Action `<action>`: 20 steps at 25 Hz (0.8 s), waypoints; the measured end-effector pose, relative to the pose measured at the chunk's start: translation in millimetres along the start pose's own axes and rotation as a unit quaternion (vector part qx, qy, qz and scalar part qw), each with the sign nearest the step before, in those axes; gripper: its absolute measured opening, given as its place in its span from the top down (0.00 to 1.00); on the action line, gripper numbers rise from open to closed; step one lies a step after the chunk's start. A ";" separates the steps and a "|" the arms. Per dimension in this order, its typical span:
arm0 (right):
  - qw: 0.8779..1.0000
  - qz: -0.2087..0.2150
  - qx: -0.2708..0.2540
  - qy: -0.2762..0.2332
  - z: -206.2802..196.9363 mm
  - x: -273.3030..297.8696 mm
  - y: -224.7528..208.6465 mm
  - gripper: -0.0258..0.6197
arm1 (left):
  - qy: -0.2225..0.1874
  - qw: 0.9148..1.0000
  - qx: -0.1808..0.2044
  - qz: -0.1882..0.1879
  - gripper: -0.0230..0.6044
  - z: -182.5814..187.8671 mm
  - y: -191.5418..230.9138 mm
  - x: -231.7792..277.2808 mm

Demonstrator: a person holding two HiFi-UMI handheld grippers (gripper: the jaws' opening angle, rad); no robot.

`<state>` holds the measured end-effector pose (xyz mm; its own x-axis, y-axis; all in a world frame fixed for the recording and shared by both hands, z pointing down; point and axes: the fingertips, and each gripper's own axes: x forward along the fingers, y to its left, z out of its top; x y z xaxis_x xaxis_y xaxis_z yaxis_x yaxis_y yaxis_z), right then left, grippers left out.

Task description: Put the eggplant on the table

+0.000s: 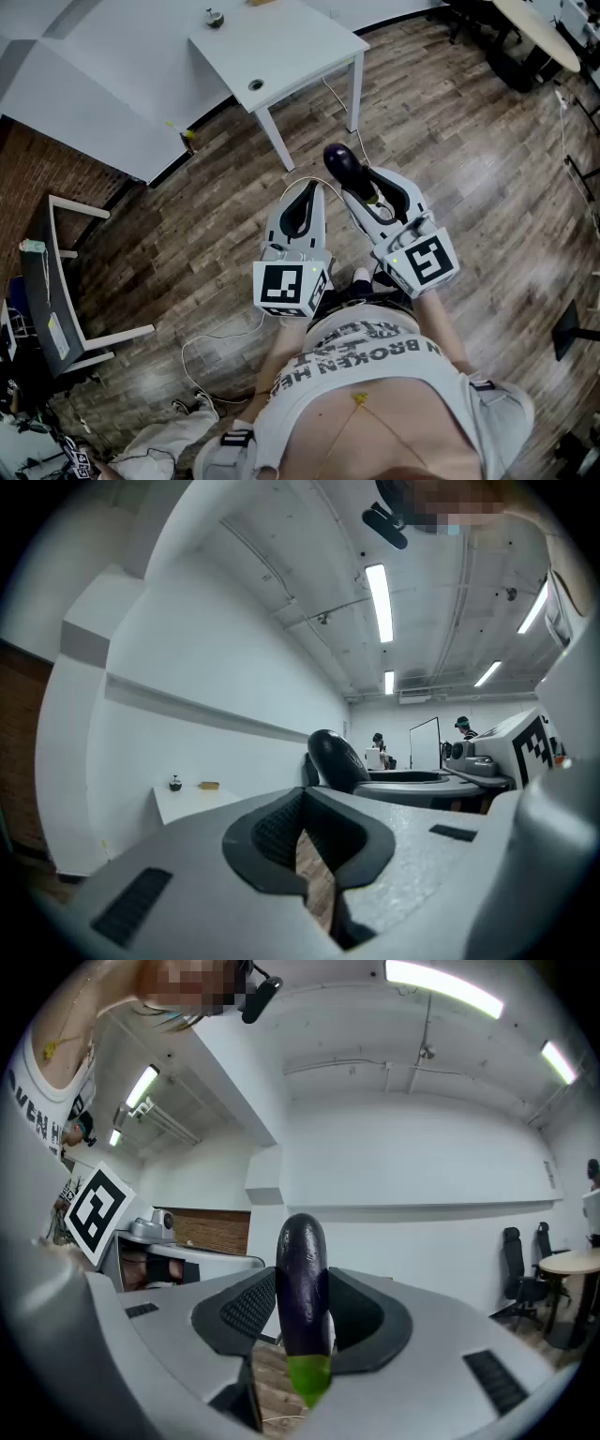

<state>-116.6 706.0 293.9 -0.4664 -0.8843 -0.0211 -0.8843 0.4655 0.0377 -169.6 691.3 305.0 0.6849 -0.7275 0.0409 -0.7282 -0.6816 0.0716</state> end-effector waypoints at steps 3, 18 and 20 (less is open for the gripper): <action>1.000 0.005 -0.011 -0.003 -1.8 -7.6 -7.8 0.69 | -0.002 1.000 0.001 -0.003 0.97 -0.4 -12.6 4.9; 0.999 0.039 0.022 0.002 -20.4 -14.4 -23.7 0.69 | 0.016 0.999 -0.024 0.043 0.97 -26.8 -14.3 1.5; 0.999 0.039 0.020 0.004 -22.1 -4.6 -26.1 0.69 | 0.012 0.998 -0.029 0.051 0.97 -26.6 -2.0 6.8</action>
<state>-90.8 697.1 315.1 -0.5346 -0.8450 -0.0108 -0.8451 0.5346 -0.0003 -162.8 689.7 331.7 0.6079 -0.7905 0.0746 -0.7923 -0.5977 0.1225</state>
